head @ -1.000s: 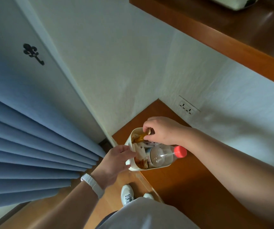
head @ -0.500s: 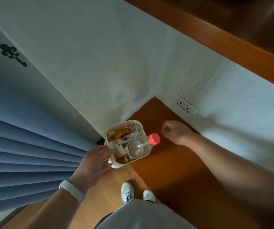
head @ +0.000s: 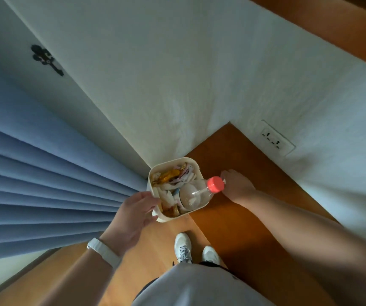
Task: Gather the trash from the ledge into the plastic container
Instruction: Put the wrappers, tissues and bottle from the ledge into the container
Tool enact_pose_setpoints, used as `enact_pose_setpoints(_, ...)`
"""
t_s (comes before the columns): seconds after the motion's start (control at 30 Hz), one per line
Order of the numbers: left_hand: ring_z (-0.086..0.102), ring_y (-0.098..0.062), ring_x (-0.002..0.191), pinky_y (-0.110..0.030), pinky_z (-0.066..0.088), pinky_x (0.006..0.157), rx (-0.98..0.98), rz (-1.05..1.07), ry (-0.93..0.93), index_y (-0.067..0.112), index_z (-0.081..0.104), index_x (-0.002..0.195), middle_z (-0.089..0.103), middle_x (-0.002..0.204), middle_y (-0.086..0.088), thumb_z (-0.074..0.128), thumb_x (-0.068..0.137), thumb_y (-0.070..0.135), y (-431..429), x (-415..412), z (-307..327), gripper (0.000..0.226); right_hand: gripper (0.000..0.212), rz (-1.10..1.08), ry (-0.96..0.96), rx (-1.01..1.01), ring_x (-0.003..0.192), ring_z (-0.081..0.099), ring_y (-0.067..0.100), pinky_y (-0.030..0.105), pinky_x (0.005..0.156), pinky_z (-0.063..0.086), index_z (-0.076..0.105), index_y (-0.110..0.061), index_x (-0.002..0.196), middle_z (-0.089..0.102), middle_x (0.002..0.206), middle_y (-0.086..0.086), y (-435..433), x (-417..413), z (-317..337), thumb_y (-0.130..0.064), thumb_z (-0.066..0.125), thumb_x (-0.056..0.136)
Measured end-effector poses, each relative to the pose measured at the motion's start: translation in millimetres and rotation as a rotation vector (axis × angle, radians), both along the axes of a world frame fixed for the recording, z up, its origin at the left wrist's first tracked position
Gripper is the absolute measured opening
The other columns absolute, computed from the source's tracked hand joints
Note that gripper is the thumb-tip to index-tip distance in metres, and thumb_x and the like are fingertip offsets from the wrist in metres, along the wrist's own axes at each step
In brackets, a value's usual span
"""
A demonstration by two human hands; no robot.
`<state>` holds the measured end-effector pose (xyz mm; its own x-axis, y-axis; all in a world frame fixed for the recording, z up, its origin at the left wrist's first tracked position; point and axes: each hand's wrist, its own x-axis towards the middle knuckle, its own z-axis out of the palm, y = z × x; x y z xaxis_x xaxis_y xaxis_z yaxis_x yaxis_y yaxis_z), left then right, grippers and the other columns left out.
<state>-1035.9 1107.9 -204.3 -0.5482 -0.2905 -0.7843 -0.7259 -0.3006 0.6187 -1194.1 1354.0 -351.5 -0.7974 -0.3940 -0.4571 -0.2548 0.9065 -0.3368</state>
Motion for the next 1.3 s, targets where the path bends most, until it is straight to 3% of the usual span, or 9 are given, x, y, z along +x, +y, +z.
enact_pose_setpoints(0.2, 0.069, -0.03, 0.108, -0.048, 0.05, 0.104, -0.005, -0.038, 0.021, 0.001, 0.067, 0.114, 0.072, 0.115, -0.024, 0.06, 0.096, 0.011, 4.6, -0.5, 2.9, 0.022, 0.007, -0.147, -0.048, -0.137, 0.083, 0.06, 0.01, 0.037, 0.078, 0.057, 0.061, -0.025, 0.098, 0.063, 0.094, -0.007, 11.8, 1.5, 27.4, -0.026, 0.054, 0.096)
enact_pose_setpoints(0.4, 0.066, -0.028, 0.103, -0.046, 0.051, 0.102, 0.017, -0.119, 0.053, 0.003, 0.068, 0.112, 0.072, 0.111, -0.022, 0.061, 0.096, 0.013, 14.0, -5.6, 4.5, 0.02, 0.009, -0.278, 0.059, -0.449, 0.08, 0.062, 0.01, 0.031, 0.07, 0.052, 0.064, -0.023, 0.098, 0.064, 0.09, -0.01, 8.8, -8.8, 124.1, -0.025, 0.066, 0.09)
enact_pose_setpoints(0.5, 0.067, -0.028, 0.112, -0.046, 0.051, 0.103, 0.021, -0.158, 0.064, 0.004, 0.067, 0.113, 0.072, 0.115, -0.02, 0.061, 0.096, 0.012, 21.8, -9.0, 9.3, 0.019, 0.008, -0.118, 0.069, -0.453, 0.074, 0.061, 0.007, 0.029, 0.062, 0.049, 0.065, -0.024, 0.097, 0.063, 0.086, -0.013, -3.6, -3.6, 174.2, -0.024, 0.068, 0.089)
enact_pose_setpoints(0.6, 0.066, -0.027, 0.113, -0.05, 0.05, 0.104, -0.028, -0.237, 0.111, 0.009, 0.069, 0.105, 0.071, 0.115, -0.016, 0.062, 0.096, 0.011, 27.3, -11.9, 11.8, 0.012, 0.007, 0.083, 0.057, -0.405, 0.074, 0.062, 0.011, 0.036, 0.065, 0.053, 0.065, -0.024, 0.096, 0.064, 0.087, -0.011, -23.6, 10.1, 206.1, -0.022, 0.065, 0.089)
enact_pose_setpoints(0.77, 0.061, -0.026, 0.112, -0.051, 0.048, 0.106, -0.014, -0.297, 0.179, 0.012, 0.066, 0.102, 0.066, 0.113, -0.01, 0.061, 0.097, 0.013, 38.4, -10.1, 19.6, 0.007, 0.015, 0.315, 0.114, -0.252, 0.086, 0.06, 0.018, 0.04, 0.075, 0.054, 0.063, -0.018, 0.105, 0.063, 0.101, -0.003, -51.4, 28.0, 216.1, -0.018, 0.057, 0.091)
enact_pose_setpoints(0.93, 0.059, -0.026, 0.108, -0.052, 0.046, 0.106, 0.056, -0.276, 0.197, 0.011, 0.064, 0.103, 0.065, 0.106, -0.007, 0.065, 0.094, 0.014, 42.3, -7.3, 16.7, 0.009, 0.022, 0.36, 0.176, -0.193, 0.086, 0.059, 0.019, 0.033, 0.069, 0.049, 0.062, -0.016, 0.115, 0.06, 0.108, -0.002, -53.6, 32.9, 213.5, -0.022, 0.056, 0.095)
enact_pose_setpoints(1.13, 0.066, -0.027, 0.116, -0.048, 0.054, 0.101, 0.047, -0.249, 0.115, 0.012, 0.069, 0.11, 0.071, 0.117, -0.011, 0.067, 0.093, 0.02, 42.2, -11.8, 0.7, 0.019, 0.03, 0.203, 0.178, -0.247, 0.092, 0.058, 0.012, 0.031, 0.079, 0.052, 0.061, -0.02, 0.119, 0.06, 0.11, -0.008, -19.7, 32.4, 218.8, -0.038, 0.059, 0.094)
enact_pose_setpoints(1.23, 0.06, -0.027, 0.114, -0.052, 0.047, 0.107, 0.087, -0.236, 0.16, 0.012, 0.065, 0.106, 0.066, 0.113, -0.009, 0.064, 0.095, 0.016, 44.7, -14.6, -2.6, 0.012, 0.03, -0.018, 0.177, -0.326, 0.095, 0.06, 0.008, 0.028, 0.083, 0.053, 0.062, -0.022, 0.12, 0.062, 0.11, -0.011, 11.5, 33.7, 214.6, -0.04, 0.058, 0.096)
enact_pose_setpoints(1.3, 0.058, -0.027, 0.113, -0.053, 0.045, 0.108, 0.104, -0.214, 0.179, 0.012, 0.064, 0.106, 0.063, 0.114, -0.009, 0.063, 0.095, 0.016, 46.6, -18.4, -1.4, 0.011, 0.031, -0.193, 0.149, -0.395, 0.099, 0.06, 0.006, 0.017, 0.08, 0.047, 0.062, -0.021, 0.123, 0.062, 0.111, -0.011, 33.3, 38.2, 208.4, -0.038, 0.056, 0.098)
